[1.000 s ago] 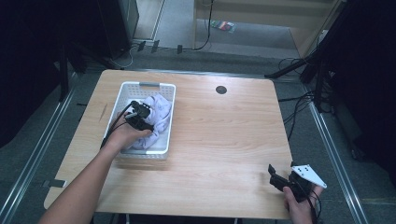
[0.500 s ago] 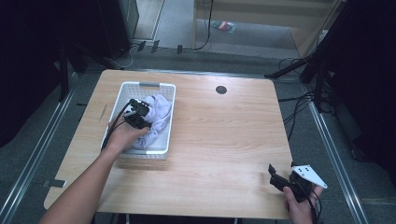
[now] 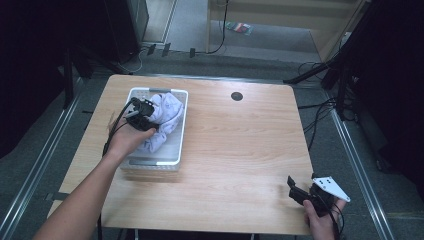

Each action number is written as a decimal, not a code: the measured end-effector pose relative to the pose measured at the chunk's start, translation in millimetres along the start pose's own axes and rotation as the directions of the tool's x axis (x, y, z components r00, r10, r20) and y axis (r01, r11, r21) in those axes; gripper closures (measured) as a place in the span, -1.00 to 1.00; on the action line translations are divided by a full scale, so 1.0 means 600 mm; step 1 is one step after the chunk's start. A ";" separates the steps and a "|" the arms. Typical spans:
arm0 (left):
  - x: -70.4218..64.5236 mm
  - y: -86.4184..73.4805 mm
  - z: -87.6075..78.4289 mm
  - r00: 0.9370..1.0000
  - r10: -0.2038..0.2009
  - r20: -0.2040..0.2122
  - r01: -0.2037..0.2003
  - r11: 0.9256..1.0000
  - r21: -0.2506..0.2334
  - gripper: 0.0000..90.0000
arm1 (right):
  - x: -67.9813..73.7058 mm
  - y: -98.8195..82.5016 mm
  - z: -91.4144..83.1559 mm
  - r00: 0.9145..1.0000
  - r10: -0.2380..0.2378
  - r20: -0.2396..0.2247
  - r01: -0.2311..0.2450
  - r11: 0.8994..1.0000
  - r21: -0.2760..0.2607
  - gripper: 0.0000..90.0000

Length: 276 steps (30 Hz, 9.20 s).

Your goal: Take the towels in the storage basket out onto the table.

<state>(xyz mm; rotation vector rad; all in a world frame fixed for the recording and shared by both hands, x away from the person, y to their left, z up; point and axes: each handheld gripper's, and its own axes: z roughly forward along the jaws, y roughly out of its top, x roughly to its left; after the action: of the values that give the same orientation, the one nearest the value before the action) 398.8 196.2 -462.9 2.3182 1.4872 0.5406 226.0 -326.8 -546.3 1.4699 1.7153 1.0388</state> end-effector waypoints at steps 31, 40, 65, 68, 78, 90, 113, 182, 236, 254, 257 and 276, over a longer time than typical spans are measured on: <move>-0.011 0.046 -0.114 0.997 0.075 0.016 -0.073 0.992 -0.100 0.31 | 0.001 0.000 0.000 1.000 0.000 0.001 0.000 1.000 0.002 -0.70; -0.033 0.062 -0.133 0.995 0.101 0.023 -0.098 0.988 -0.123 0.30 | 0.000 0.000 0.000 1.000 0.000 0.000 0.000 1.000 0.002 -0.70; -0.117 0.097 -0.133 0.983 0.152 0.101 -0.136 0.980 -0.147 0.28 | 0.000 0.000 0.000 1.000 -0.001 -0.001 0.001 1.000 -0.002 -0.70; -0.125 0.100 -0.131 0.983 0.148 0.110 -0.131 0.980 -0.147 0.27 | 0.000 0.000 0.000 1.000 0.000 -0.002 0.000 1.000 -0.002 -0.70; -0.160 0.114 -0.126 0.978 0.134 0.160 -0.115 0.986 -0.124 0.27 | 0.000 0.000 0.000 1.000 0.001 -0.002 -0.001 1.000 -0.003 -0.70; -0.216 0.126 -0.112 0.968 0.152 0.200 -0.132 0.985 -0.109 0.26 | 0.000 0.000 -0.001 1.000 -0.001 -0.004 0.001 1.000 -0.005 -0.70; -0.301 0.138 -0.053 0.955 0.165 0.244 -0.158 0.986 -0.051 0.25 | -0.001 -0.001 -0.003 1.000 0.001 -0.006 -0.001 1.000 -0.016 -0.70; -0.201 0.087 -0.075 0.959 0.061 0.277 -0.036 0.995 -0.095 -1.00 | 0.001 -0.002 -0.005 1.000 0.010 0.028 -0.009 0.999 -0.033 -0.88; 0.032 -0.127 -0.138 0.974 -0.148 0.174 0.181 0.964 -0.193 -1.00 | -0.002 0.000 0.000 1.000 0.021 0.013 -0.021 1.000 0.003 -0.85; 0.054 -0.214 -0.151 0.966 -0.198 0.164 0.234 0.941 -0.242 -1.00 | -0.002 0.001 0.001 1.000 0.023 0.012 -0.023 1.000 0.005 -0.85; 0.057 -0.227 -0.157 0.965 -0.205 0.161 0.242 0.935 -0.259 -1.00 | -0.002 0.001 0.001 1.000 0.021 0.012 -0.021 1.000 0.006 -0.85; 0.090 -0.355 -0.131 0.938 -0.306 0.164 0.347 0.852 -0.392 -1.00 | -0.001 0.001 0.002 1.000 0.022 0.017 -0.022 1.000 0.011 -0.85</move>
<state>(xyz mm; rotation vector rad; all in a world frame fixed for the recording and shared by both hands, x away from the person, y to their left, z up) 213.7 335.9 -487.1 1.6964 1.5045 0.5749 227.3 -327.5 -546.4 1.5034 1.6991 1.0276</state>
